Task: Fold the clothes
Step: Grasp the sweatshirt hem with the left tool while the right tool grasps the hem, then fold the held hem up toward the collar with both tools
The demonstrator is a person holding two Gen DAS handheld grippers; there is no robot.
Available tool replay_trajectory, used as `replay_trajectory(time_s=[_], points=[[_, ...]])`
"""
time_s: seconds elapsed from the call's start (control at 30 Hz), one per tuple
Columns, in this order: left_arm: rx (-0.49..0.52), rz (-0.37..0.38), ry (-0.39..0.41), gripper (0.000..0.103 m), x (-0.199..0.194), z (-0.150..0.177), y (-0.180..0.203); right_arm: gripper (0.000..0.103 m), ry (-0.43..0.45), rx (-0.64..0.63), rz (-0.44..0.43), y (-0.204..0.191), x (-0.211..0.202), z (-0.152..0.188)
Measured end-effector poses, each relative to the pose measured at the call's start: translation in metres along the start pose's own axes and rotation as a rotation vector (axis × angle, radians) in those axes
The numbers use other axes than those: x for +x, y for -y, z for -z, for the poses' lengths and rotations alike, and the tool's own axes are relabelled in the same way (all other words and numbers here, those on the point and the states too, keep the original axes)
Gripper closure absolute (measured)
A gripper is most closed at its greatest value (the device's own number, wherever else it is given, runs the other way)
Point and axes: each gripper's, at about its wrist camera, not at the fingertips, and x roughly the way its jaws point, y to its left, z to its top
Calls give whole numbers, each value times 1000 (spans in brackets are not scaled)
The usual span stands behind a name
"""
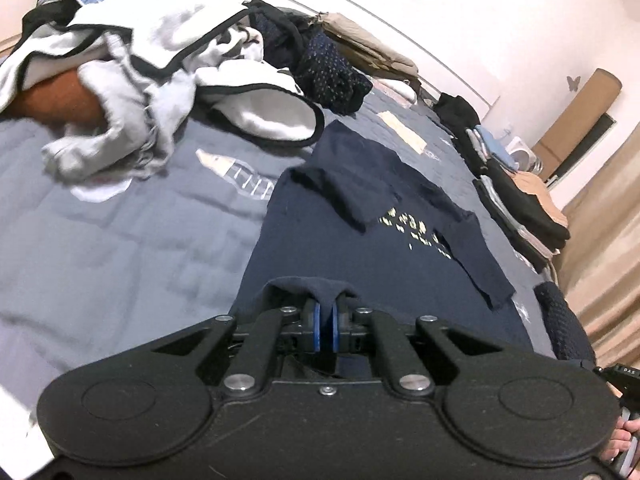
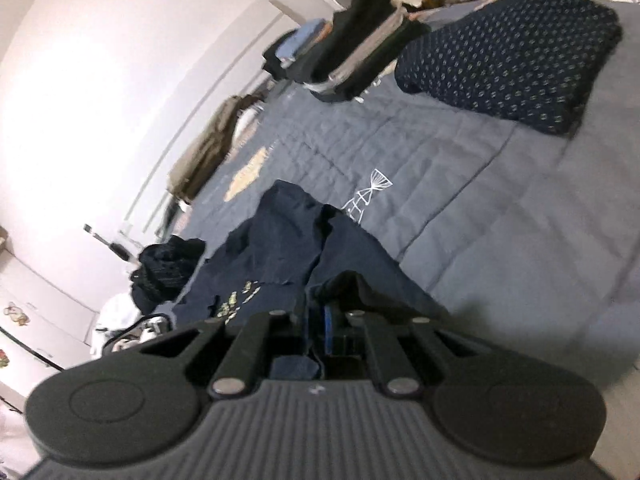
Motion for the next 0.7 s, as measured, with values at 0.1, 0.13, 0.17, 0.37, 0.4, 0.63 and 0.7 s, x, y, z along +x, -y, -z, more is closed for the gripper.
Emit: replay_trajectory(time_s=[0.1,0.13,0.17,0.37,0.4,0.63,0.7], points=[[-11,3,6,97,23,-17,3,96,-6,-32,11,-11,28,-13],[-9,2,12,97,31,-24,4,96,-5,-46,12,-15,37,-19],[-7,2,17,97,39,-31,5,96,-4,-61,12,-19,46,-24],[35,-24,23,97,98,-69,14,96,21,-175,0,-43,112,-51],[45,-35,21,97,109,-72,15,95,24,-208,6,-44,122,-50],[99,-224,109,18,148,-61,22,69,74,-465,208,-52,160,-37],[172,-231,140,18,140,-54,30,53,119,-525,231,-60,153,-36]])
